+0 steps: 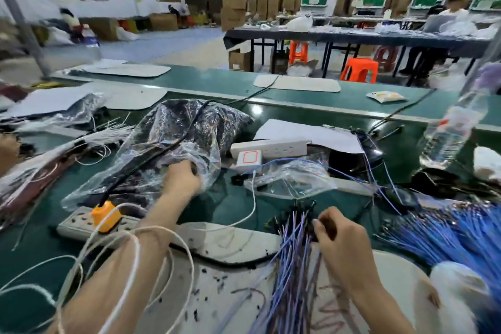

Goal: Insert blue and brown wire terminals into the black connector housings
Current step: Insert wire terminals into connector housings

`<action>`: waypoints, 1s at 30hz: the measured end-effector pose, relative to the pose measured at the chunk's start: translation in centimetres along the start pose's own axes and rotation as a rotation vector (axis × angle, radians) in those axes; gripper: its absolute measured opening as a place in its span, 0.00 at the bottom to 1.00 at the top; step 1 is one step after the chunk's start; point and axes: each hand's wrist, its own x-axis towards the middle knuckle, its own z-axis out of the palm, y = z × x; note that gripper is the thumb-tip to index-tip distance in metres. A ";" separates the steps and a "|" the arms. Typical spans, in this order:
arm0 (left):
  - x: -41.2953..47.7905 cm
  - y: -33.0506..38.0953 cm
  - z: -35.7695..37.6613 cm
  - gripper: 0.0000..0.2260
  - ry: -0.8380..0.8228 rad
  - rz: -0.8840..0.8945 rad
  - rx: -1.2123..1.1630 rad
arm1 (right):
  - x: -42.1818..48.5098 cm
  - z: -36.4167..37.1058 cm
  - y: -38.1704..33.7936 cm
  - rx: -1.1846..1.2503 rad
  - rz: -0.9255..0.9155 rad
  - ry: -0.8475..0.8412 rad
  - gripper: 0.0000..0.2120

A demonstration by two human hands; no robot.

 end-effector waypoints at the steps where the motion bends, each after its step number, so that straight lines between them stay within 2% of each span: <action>1: -1.2 0.4 -0.4 0.08 0.046 0.012 -0.039 | 0.0 -0.1 0.7 -0.008 0.031 0.019 0.07; 4: -6.0 2.2 -1.4 0.04 0.353 0.184 -0.277 | -0.2 0.1 1.9 -0.042 0.081 0.011 0.08; 5: -7.8 3.1 -1.6 0.04 0.426 0.270 -0.406 | -0.2 0.3 1.9 -0.053 0.074 0.003 0.08; 6: -9.6 4.5 -1.5 0.06 0.421 0.355 -0.525 | -0.2 0.3 1.9 -0.066 0.062 0.007 0.07; 8: -12.5 7.4 -0.3 0.12 0.201 0.505 -0.726 | 0.4 -0.4 2.2 -0.094 0.064 0.043 0.05; 11: -15.2 10.4 2.7 0.20 -0.191 0.619 -0.797 | 2.2 -2.8 3.7 -0.199 0.186 0.045 0.06; 14: -16.1 10.4 5.2 0.21 -0.349 0.587 -0.850 | 2.5 -5.4 4.9 -0.270 0.271 -0.010 0.07; 18: -16.0 8.8 6.5 0.18 -0.360 0.522 -0.894 | 1.7 -6.5 4.0 -0.220 0.027 0.121 0.05; 20: -16.1 8.3 6.6 0.16 -0.354 0.520 -0.928 | 1.5 -7.1 3.7 -0.176 -0.009 0.173 0.05; 22: -16.3 8.1 6.8 0.15 -0.346 0.528 -0.951 | 1.4 -7.7 3.9 -0.215 0.057 0.112 0.04; 25: -16.2 8.0 7.1 0.16 -0.325 0.549 -0.943 | 1.5 -8.8 4.6 -0.384 0.235 -0.140 0.06; 27: -16.2 7.9 7.3 0.17 -0.312 0.582 -0.917 | 1.6 -10.4 5.3 -0.402 0.291 -0.112 0.06; 30: -16.2 7.8 7.5 0.18 -0.297 0.625 -0.879 | 1.6 -14.0 6.9 -0.422 0.391 0.073 0.08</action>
